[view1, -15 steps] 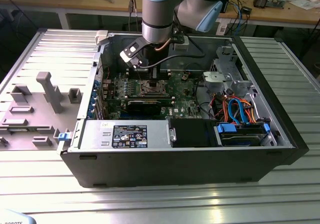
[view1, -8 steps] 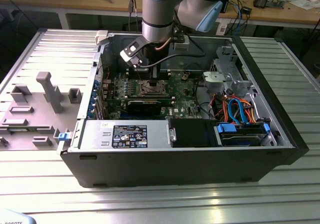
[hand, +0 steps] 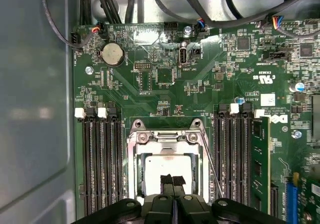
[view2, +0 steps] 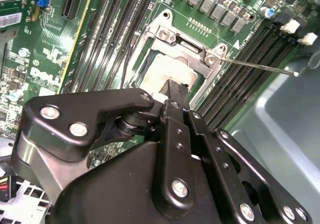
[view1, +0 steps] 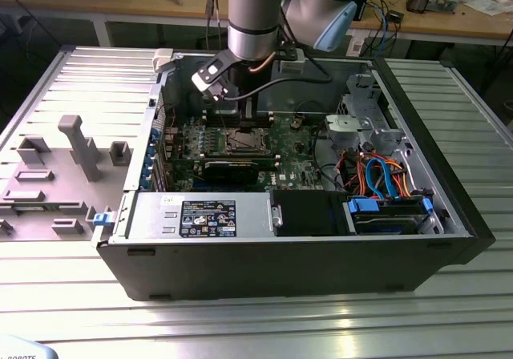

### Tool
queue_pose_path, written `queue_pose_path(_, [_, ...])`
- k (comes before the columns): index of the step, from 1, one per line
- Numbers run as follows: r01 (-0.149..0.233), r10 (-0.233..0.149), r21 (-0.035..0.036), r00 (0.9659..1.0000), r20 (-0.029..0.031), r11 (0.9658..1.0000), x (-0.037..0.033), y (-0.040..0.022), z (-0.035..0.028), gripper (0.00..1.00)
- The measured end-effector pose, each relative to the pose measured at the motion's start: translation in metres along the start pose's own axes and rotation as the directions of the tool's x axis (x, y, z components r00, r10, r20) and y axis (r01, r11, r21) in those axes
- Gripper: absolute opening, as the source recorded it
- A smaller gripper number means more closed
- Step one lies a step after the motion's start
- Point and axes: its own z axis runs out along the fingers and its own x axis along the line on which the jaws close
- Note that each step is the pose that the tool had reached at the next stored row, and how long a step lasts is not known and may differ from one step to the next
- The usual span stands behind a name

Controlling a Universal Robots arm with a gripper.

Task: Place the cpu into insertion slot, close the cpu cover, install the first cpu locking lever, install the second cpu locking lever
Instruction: 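Install the first cpu locking lever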

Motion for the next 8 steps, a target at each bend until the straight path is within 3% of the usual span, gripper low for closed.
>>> queue_pose_path(4, [0.000, 0.000, 0.0001, 1.0000, 0.0000, 1.0000, 0.0004, -0.0001, -0.0164, 0.11])
queue_pose_path(8, [0.000, 0.000, -0.0001, 1.0000, -0.0001, 1.0000, 0.0006, -0.0001, -0.0282, 0.11])
